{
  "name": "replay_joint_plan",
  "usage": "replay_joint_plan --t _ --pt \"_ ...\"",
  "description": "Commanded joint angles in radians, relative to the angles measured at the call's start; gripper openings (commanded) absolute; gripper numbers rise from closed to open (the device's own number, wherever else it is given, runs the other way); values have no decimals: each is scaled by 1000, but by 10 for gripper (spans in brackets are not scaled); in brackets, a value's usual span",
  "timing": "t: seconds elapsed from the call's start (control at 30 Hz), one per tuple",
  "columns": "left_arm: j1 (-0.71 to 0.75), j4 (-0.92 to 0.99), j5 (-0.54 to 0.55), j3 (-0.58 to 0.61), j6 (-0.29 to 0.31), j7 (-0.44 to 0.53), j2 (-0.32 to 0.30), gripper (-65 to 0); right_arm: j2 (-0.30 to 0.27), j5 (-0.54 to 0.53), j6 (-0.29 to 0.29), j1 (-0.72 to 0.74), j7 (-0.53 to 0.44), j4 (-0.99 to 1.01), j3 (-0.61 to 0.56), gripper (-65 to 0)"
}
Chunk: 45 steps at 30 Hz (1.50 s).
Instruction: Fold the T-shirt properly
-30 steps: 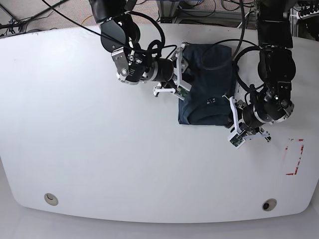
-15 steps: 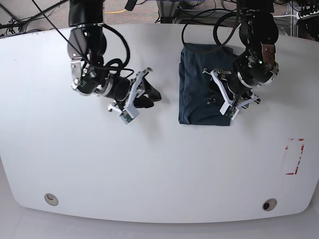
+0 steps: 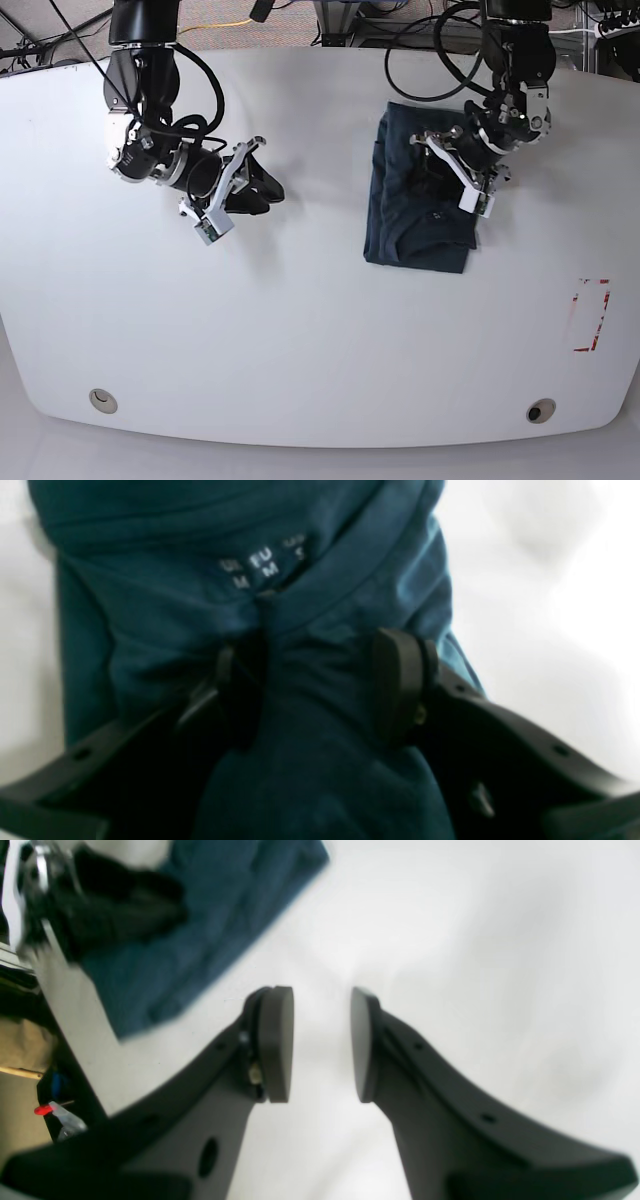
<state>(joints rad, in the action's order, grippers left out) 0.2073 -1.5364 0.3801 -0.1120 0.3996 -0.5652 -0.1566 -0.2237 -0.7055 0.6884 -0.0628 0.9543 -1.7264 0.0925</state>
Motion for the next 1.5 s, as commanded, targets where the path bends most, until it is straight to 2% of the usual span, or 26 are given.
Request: replay_joint_plan --t 0.0,0.27,0.43,0.57,0.73,0.93,0.97,1.1,1.17,1.27,1.33,1.4,1.47 --pt "-18 57 -103 -56 -46 -123 -96 -325 -1 -26 10 14 -21 -24 2 -471" --pt "-27 222 -108 -279 169 -120 -314 -326 -4 -26 10 -12 -21 -79 -3 -471" --pt "-36 365 -108 -357 256 -112 -449 -329 -4 -23 10 -13 -21 -88 -3 -471" --pt "-42 429 -106 -427 299 -112 -521 -329 -4 -21 10 -15 -21 -88 -3 -471" --pt "-49 417 -106 -518 299 -117 -567 -329 -4 -21 10 -16 -21 -88 -4 -471" --pt "-47 172 -103 -569 299 -158 -578 -329 -27 -19 10 -16 -21 -90 -3 -471" --pt "-47 113 -103 -572 299 -181 -571 -329 -35 -19 10 -16 -21 -90 -4 -471" --pt "-45 -106 -108 -573 299 -247 -476 -331 -59 -19 10 -16 -25 -90 3 -471" --pt "-38 -241 -112 -567 299 -255 -406 -331 -82 -19 10 -16 -28 -90 5 -471" --pt "-21 -362 -180 -561 299 -247 -281 -331 -107 -18 10 -15 -51 -90 5 -471" --pt "-21 -421 -272 -529 247 -207 -156 -331 -127 -10 10 -21 -84 -85 5 -471" --pt "-30 -422 -341 -499 209 -135 -77 -331 -135 39 10 -25 -117 -83 3 -471" --pt "-22 -413 -415 -467 181 -20 -11 -329 -124 143 10 -30 -166 -83 3 -471"
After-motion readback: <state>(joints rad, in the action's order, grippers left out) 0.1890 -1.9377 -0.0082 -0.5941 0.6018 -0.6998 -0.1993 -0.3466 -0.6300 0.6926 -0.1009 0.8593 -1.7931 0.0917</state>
